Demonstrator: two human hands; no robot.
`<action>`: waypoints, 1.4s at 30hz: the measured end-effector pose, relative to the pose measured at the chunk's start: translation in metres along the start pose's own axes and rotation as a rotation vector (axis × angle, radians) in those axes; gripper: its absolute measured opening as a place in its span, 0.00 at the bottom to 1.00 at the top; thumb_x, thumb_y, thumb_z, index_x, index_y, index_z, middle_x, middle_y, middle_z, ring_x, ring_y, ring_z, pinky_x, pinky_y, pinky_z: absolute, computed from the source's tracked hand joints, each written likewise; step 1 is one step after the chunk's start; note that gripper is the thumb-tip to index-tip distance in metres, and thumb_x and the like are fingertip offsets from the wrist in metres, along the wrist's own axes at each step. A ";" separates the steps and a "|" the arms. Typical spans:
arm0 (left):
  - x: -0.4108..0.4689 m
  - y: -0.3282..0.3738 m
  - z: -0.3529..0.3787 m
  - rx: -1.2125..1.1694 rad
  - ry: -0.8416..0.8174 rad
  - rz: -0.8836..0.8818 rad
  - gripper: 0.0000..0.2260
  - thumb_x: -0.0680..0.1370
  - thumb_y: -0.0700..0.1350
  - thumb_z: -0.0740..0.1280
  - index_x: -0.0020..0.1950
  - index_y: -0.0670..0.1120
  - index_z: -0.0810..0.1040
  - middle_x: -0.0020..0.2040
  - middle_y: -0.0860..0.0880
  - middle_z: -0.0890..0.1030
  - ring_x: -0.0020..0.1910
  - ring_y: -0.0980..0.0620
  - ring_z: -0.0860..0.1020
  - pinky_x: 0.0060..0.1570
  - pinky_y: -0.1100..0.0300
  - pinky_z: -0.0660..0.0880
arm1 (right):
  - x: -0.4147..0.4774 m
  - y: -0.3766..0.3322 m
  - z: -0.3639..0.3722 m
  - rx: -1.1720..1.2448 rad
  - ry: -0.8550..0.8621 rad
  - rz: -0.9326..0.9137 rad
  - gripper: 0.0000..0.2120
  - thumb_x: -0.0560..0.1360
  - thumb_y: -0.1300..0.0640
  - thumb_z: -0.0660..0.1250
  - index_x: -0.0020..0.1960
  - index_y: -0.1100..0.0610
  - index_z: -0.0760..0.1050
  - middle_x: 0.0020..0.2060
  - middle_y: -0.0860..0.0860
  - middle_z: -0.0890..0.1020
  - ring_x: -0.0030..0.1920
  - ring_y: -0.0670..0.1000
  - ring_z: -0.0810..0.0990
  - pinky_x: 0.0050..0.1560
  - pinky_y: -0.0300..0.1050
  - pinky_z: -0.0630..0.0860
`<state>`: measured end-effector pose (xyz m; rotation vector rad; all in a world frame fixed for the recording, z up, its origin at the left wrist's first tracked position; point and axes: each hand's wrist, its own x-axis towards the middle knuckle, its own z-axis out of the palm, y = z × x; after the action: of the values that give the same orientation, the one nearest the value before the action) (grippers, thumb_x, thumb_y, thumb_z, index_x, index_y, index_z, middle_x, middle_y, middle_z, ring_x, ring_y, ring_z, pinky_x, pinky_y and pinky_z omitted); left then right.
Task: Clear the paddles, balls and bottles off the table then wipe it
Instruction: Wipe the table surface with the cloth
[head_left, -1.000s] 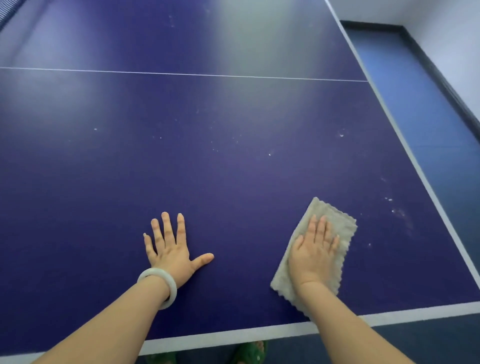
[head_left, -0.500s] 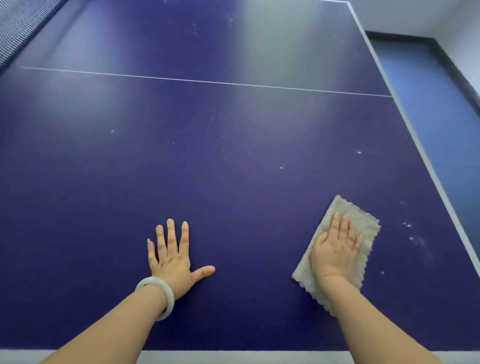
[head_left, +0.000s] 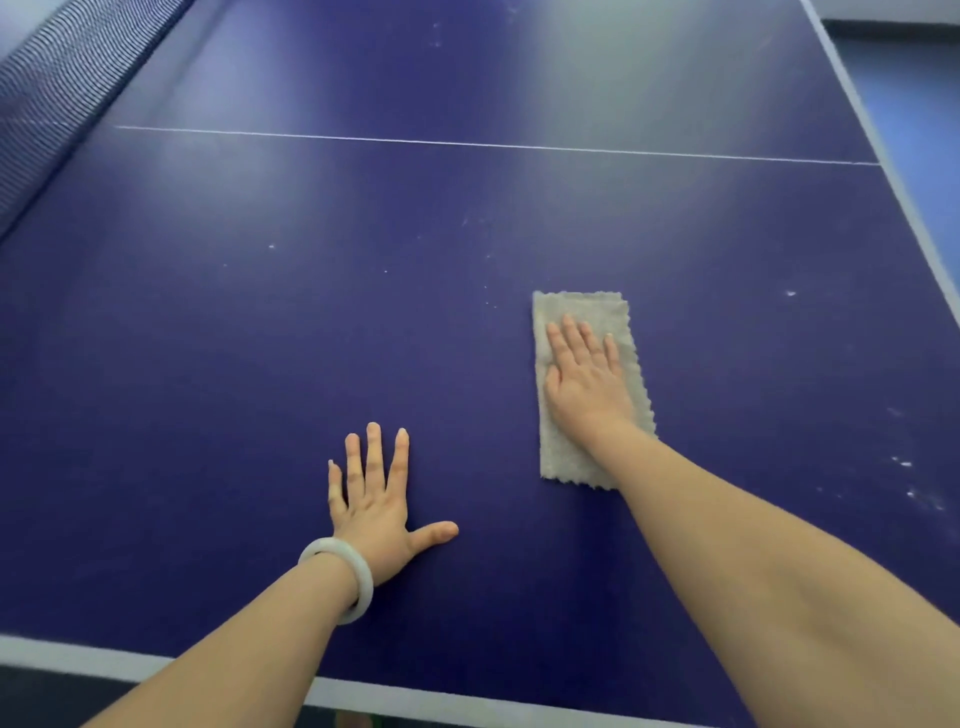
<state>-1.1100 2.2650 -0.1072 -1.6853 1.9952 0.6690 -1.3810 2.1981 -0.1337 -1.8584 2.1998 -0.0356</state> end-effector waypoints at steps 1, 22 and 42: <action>0.000 0.000 0.000 -0.004 0.003 -0.001 0.53 0.70 0.76 0.57 0.70 0.54 0.19 0.71 0.47 0.19 0.71 0.43 0.21 0.73 0.42 0.29 | -0.002 0.027 -0.004 0.003 0.026 0.118 0.28 0.82 0.51 0.44 0.81 0.50 0.45 0.80 0.47 0.45 0.80 0.48 0.41 0.78 0.53 0.36; 0.002 0.000 0.003 0.012 0.046 -0.004 0.53 0.68 0.78 0.55 0.69 0.53 0.20 0.74 0.46 0.22 0.73 0.42 0.24 0.74 0.42 0.31 | -0.154 0.078 0.024 -0.075 0.130 0.253 0.30 0.79 0.51 0.43 0.81 0.54 0.51 0.80 0.51 0.53 0.80 0.50 0.49 0.78 0.54 0.44; -0.003 0.010 -0.005 -0.002 0.136 0.046 0.51 0.72 0.73 0.61 0.80 0.50 0.35 0.78 0.42 0.30 0.77 0.40 0.32 0.76 0.44 0.39 | -0.245 0.040 0.050 -0.101 0.100 0.328 0.30 0.80 0.52 0.47 0.81 0.54 0.50 0.80 0.50 0.51 0.80 0.50 0.47 0.77 0.55 0.48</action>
<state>-1.1198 2.2657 -0.1006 -1.7325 2.1336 0.5860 -1.3730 2.4514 -0.1445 -1.5489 2.5925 0.0464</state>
